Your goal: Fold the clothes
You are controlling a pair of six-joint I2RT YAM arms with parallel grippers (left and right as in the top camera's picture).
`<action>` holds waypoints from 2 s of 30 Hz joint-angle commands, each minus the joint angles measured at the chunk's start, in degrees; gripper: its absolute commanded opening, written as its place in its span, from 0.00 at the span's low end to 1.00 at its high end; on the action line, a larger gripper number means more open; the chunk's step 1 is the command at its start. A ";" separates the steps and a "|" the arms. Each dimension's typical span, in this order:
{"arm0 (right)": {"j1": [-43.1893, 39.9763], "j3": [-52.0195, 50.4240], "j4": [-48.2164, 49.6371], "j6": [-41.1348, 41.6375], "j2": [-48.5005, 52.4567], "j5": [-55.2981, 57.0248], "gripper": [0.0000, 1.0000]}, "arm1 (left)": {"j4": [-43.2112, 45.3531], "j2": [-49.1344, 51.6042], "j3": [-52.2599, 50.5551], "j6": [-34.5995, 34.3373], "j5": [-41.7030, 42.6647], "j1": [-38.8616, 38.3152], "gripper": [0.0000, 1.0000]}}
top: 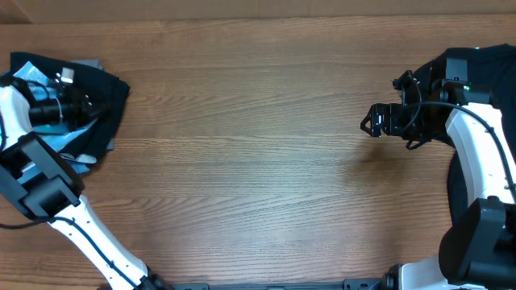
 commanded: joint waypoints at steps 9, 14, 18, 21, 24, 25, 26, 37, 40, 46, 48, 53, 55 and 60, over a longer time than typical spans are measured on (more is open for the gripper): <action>-0.07 0.17 0.28 0.02 -1.18 0.00 1.00 | -11.08 -29.57 9.92 -32.76 -56.13 0.28 0.04; -0.07 0.17 0.28 0.02 -1.18 0.00 1.00 | -14.78 -28.65 4.17 -38.62 -65.68 0.66 0.04; -0.07 0.17 0.28 0.02 -1.18 0.00 1.00 | -6.95 -28.65 -9.07 -37.40 -65.81 1.55 0.04; -0.07 0.17 0.28 0.02 -1.18 0.00 1.00 | 2.38 -28.65 -17.09 -35.36 -65.57 1.38 0.04; -0.07 0.17 0.28 0.02 -1.18 -0.02 1.00 | 10.99 -28.63 -22.64 -31.08 -62.38 0.70 0.04; -0.07 0.17 0.31 0.02 -1.18 -0.02 1.00 | 15.45 -28.57 -25.11 -27.43 -57.68 0.46 0.04; -0.07 0.17 0.28 0.02 -1.18 -0.02 1.00 | 17.22 -28.55 -26.34 -26.80 -55.54 0.35 0.04; -0.07 0.17 0.31 0.02 -1.18 -0.02 1.00 | 24.98 -28.57 -37.57 -33.14 -64.17 0.26 0.04; -0.07 0.17 0.28 0.02 -1.18 -0.02 1.00 | 20.68 -29.31 -29.40 -30.58 -57.29 -0.04 0.04; -0.07 0.17 0.28 0.02 -1.18 -0.02 1.00 | 12.11 -30.45 -7.30 -32.37 -55.34 -0.11 0.04; -0.07 0.17 0.28 0.02 -1.18 -0.02 1.00 | 12.28 -30.45 -3.32 -32.35 -57.20 -0.04 0.04; -0.07 0.17 0.31 0.02 -1.18 0.00 1.00 | 14.73 -29.49 -2.49 -32.33 -64.50 -0.04 0.04; -0.07 0.17 0.28 0.02 -1.18 -0.02 1.00 | 16.33 -27.19 -2.49 -31.80 -65.77 0.00 0.04; -0.07 0.17 0.28 0.02 -1.18 -0.02 1.00 | 18.60 -20.02 -2.49 -30.53 -65.77 1.16 0.04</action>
